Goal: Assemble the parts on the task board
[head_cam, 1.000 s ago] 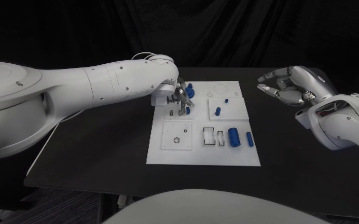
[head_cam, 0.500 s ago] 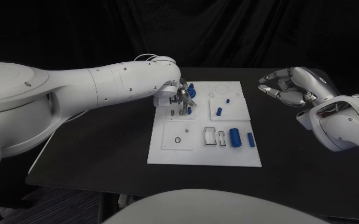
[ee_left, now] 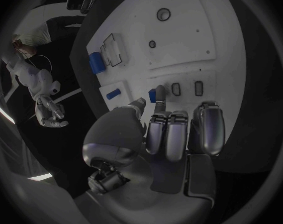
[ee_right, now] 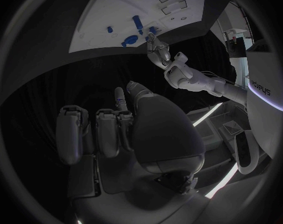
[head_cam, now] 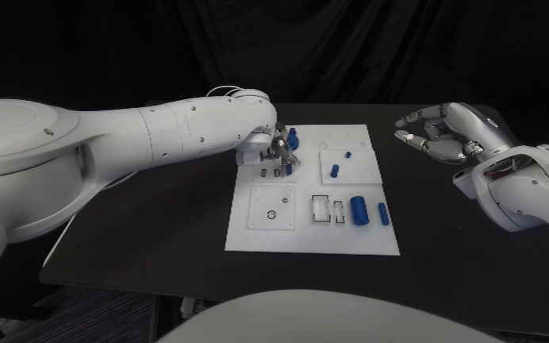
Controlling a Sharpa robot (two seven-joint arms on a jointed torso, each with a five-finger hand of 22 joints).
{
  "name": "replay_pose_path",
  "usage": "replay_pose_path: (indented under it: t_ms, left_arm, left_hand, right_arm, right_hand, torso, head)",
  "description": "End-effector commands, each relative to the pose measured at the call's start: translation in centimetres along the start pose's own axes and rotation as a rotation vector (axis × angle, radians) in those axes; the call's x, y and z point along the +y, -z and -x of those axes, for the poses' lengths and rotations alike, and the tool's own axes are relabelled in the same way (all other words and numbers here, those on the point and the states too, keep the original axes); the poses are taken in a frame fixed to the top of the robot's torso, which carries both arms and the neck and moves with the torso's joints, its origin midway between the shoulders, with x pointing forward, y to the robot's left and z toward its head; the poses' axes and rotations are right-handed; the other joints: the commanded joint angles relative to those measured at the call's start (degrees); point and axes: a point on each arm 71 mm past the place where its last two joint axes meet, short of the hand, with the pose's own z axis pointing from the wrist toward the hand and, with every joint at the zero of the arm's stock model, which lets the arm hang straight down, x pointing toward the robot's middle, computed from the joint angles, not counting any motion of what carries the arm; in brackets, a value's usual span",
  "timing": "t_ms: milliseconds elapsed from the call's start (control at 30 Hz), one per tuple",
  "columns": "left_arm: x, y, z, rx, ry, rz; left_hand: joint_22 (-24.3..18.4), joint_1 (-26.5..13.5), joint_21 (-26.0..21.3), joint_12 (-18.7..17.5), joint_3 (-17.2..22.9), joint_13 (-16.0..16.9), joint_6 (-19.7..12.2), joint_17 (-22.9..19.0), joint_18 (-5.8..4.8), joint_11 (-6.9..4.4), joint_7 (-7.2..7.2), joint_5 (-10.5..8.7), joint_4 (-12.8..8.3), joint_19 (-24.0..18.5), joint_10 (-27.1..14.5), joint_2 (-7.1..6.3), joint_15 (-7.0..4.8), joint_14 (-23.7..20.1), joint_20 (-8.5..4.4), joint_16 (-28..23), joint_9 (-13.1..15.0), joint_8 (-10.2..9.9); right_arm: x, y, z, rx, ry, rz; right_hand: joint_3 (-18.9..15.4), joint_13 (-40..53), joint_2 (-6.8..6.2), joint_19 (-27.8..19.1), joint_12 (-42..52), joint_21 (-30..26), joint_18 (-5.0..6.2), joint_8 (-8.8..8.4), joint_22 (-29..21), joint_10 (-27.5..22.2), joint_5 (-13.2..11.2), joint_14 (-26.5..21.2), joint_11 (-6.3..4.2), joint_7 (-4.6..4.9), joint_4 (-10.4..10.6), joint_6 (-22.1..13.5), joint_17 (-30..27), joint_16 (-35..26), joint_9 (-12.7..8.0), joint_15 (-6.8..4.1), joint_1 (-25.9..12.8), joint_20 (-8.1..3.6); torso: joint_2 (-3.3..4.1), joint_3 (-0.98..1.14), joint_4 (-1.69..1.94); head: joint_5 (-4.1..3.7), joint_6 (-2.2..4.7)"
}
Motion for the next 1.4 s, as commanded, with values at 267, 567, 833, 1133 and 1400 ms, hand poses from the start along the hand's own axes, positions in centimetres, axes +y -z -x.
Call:
replay_pose_path:
  t_ms: [267, 567, 833, 1133, 1400]
  left_arm:
    - [-0.26, -0.47, -0.28, 0.005, 0.011, -0.026]
    - [-0.15, -0.60, -0.51, 0.014, 0.009, -0.025]
    - [0.00, -0.68, -0.64, 0.021, 0.008, -0.024]
    - [0.09, -0.73, -0.74, 0.028, 0.005, -0.024]
    - [0.25, -0.75, -0.79, 0.032, 0.005, -0.024]
  left_hand:
    - [-0.1, 0.7, -0.5, 0.2, 0.7, 15.1, -0.5, 15.1, -0.25, -0.46, -0.08, 1.31, -1.3, -0.3, 6.0, 0.10, -0.44, 5.9, -0.01, 0.2, 1.4, -0.7]
    - [-0.3, 1.9, -0.9, 0.2, 2.3, 15.1, -0.7, 15.1, -0.18, -0.59, -0.23, 2.21, -3.2, -0.5, 6.0, 0.14, -0.55, 5.9, -0.10, 0.2, 2.9, -1.3]
    - [-0.4, 2.1, -1.0, 0.2, 3.1, 15.1, -0.8, 15.1, -0.15, -0.58, -0.22, 2.71, -3.9, -0.6, 6.0, -0.01, -0.56, 5.9, -0.12, 0.2, 3.5, -1.8]
    - [-0.5, 2.9, -1.4, 0.2, 6.8, 15.1, -0.6, 15.1, -0.10, -0.72, -0.35, 5.96, -7.1, -0.7, 6.0, -0.72, -0.67, 5.9, -0.23, 0.2, 5.2, -3.0]
    - [-0.3, 2.1, -1.7, 0.2, 12.0, 15.1, 0.1, 15.1, -0.10, -0.78, -0.36, 8.46, -10.1, -0.6, 6.0, -1.81, -0.75, 5.9, -0.32, 0.2, 6.8, -4.4]
  right_arm:
    - [-0.18, 0.05, -0.12, 0.006, -0.005, -0.023]
    - [-0.24, 0.05, -0.14, 0.010, -0.006, -0.027]
    - [-0.25, 0.00, -0.22, 0.017, -0.010, -0.030]
    - [-0.29, -0.06, -0.28, 0.024, -0.016, -0.033]
    - [-0.31, -0.11, -0.33, 0.027, -0.017, -0.034]
  right_hand:
    - [0.3, 8.4, -0.03, 2.5, 0.2, -0.2, 0.61, -0.25, 11.5, 0.5, 0.4, 4.2, -0.14, 0.14, 0.0, 0.4, 6.6, -0.3, -0.1, 0.12, 0.5, 0.13]
    - [0.3, 8.4, -0.09, 2.5, 0.2, -0.3, 0.63, -0.26, 11.4, 0.5, 0.4, 4.2, -0.14, 0.14, 0.0, 0.4, 6.6, -0.3, -0.1, 0.12, 0.6, 0.12]
    - [0.3, 8.3, -0.11, 2.5, 0.2, -0.2, 0.63, -0.26, 11.4, 0.4, 0.4, 4.2, -0.15, 0.14, 0.0, 0.5, 6.6, -0.3, -0.1, 0.11, 0.6, 0.12]
    - [0.5, 8.4, -0.47, 2.5, 0.2, -0.3, 0.63, -0.38, 11.4, 0.5, 1.4, 4.2, -0.17, 0.13, -0.2, 0.6, 6.6, -0.3, -0.3, 0.08, 0.9, 0.08]
    - [0.6, 8.4, -0.51, 2.5, 0.2, -0.3, 0.63, -0.41, 11.4, 0.5, 1.7, 4.2, -0.17, 0.13, -0.2, 0.6, 6.6, -0.3, -0.4, 0.08, 1.0, 0.07]
  torso:
    - [0.01, 0.02, 0.02]
    - [-0.06, 0.04, 0.06]
    - [-0.10, 0.01, 0.02]
    - [-0.11, 0.02, 0.06]
    - [-0.07, 0.01, 0.01]
  head:
    - [-0.16, 0.00]
    - [-0.47, 0.00]
    - [-0.35, 0.00]
    - [-0.35, 0.00]
    - [-0.27, 0.00]
